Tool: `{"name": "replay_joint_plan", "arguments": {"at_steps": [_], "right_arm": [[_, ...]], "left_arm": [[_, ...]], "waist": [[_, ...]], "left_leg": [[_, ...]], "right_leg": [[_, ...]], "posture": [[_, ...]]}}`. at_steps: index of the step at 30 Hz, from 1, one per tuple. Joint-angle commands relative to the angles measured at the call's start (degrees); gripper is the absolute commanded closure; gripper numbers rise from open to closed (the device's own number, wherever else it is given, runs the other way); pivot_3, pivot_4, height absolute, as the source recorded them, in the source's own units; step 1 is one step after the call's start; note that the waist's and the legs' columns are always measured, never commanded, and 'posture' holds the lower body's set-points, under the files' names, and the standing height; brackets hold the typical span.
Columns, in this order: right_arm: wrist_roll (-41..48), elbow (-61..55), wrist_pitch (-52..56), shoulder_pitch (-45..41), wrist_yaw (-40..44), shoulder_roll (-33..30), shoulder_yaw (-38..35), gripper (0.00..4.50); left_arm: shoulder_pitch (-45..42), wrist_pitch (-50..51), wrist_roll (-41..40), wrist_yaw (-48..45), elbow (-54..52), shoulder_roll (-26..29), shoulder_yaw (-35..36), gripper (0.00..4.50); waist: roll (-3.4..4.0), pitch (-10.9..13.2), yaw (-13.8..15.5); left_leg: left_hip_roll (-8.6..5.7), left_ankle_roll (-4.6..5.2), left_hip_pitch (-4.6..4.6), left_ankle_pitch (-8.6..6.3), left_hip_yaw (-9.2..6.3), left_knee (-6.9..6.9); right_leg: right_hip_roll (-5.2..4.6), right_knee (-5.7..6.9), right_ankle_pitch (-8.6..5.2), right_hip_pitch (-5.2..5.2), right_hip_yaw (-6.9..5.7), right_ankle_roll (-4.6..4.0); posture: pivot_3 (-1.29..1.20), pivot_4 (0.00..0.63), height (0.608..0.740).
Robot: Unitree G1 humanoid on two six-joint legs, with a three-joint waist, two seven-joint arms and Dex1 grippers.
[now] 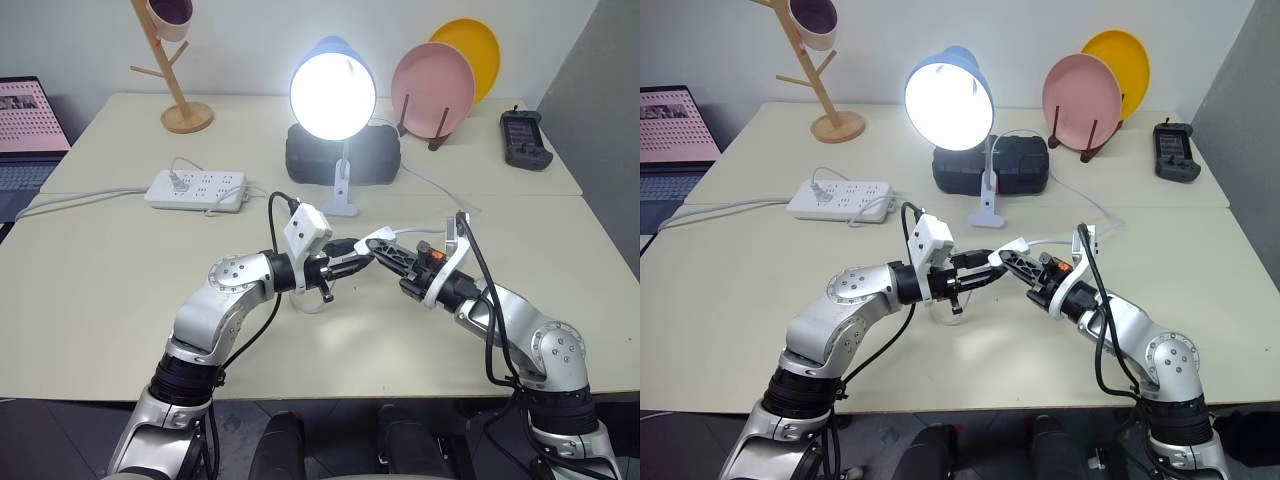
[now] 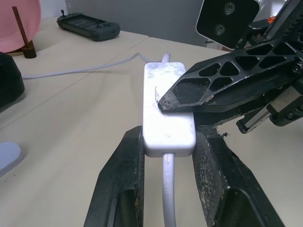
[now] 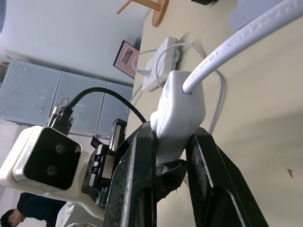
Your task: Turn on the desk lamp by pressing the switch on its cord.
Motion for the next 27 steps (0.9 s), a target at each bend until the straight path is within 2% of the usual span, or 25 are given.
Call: {"name": "replay_joint_plan", "arguments": {"at_steps": [1,3,7,12,15,18,22,27], "right_arm": [[-0.86,-1.22,0.38,-0.45,0.04,-0.57,-0.22,4.02],[0.40,-1.53,0.25,-0.63,0.56,-0.36,-0.52,3.31],[1.42,-1.90,0.45,-0.64,0.85,-0.63,-0.70,2.50],[2.87,-2.88,1.82,0.16,1.90,-2.94,-1.23,1.22],[3.76,-5.76,6.09,3.28,6.22,-10.29,-3.76,0.53],[1.98,-7.56,8.42,4.95,10.28,-16.35,-5.14,0.05],[0.14,-7.58,8.46,6.05,12.96,-21.42,-8.04,0.05],[0.60,-6.73,7.53,8.93,13.23,-21.70,-8.08,0.05]], "left_arm": [[-1.15,-0.55,-0.64,-0.30,-1.89,0.10,0.25,3.44],[-1.25,-0.61,-0.55,-0.37,-1.77,0.14,0.17,3.44],[-1.70,-0.63,-0.42,-0.91,-1.29,0.50,0.01,3.44],[-3.35,-1.17,0.15,-3.11,0.93,2.10,-0.04,3.44],[-5.35,-2.21,0.81,-6.08,3.94,4.35,-0.08,3.44],[-6.47,-3.06,1.26,-8.58,6.00,5.91,-0.65,3.44],[-6.77,-5.82,3.27,-13.37,9.56,8.23,-3.14,3.44],[-5.98,-11.73,7.35,-15.05,16.48,7.38,-6.14,3.44]], "waist": [[0.00,0.00,0.00],[0.00,0.00,0.00],[0.00,0.00,0.00],[0.00,0.00,0.00],[0.01,0.01,0.01],[0.01,0.01,0.17],[0.01,0.01,0.01],[0.00,0.00,0.07]], "left_leg": [[0.00,0.00,0.00,0.00,0.00,0.00],[0.00,0.00,0.00,0.00,0.00,0.00],[0.00,0.00,-0.01,0.00,0.00,0.00],[0.00,0.00,-0.01,0.00,0.00,-0.01],[0.00,0.00,-0.02,0.00,0.00,-0.01],[-0.01,0.00,-0.15,0.00,-0.02,-0.01],[0.00,0.01,-0.18,0.00,-0.02,0.00],[0.00,0.01,-0.18,-0.01,-0.04,-0.02]], "right_leg": [[0.00,0.00,0.00,0.00,0.00,0.00],[0.00,0.00,0.00,0.00,0.00,0.00],[0.00,-0.01,0.00,0.00,0.00,0.00],[0.00,-0.02,0.00,-0.01,0.00,0.00],[0.00,-0.03,-0.01,-0.01,-0.01,0.00],[-0.01,-0.13,-0.01,-0.04,-0.05,-0.01],[-0.01,-0.18,-0.01,-0.05,-0.04,0.00],[0.00,-0.17,-0.01,-0.06,-0.07,0.00]], "posture": [[0.00,0.150,0.740],[0.00,0.150,0.740],[0.00,0.150,0.740],[0.00,0.150,0.740],[0.00,0.150,0.740],[0.00,0.150,0.740],[0.00,0.150,0.740],[0.00,0.150,0.740]]}}
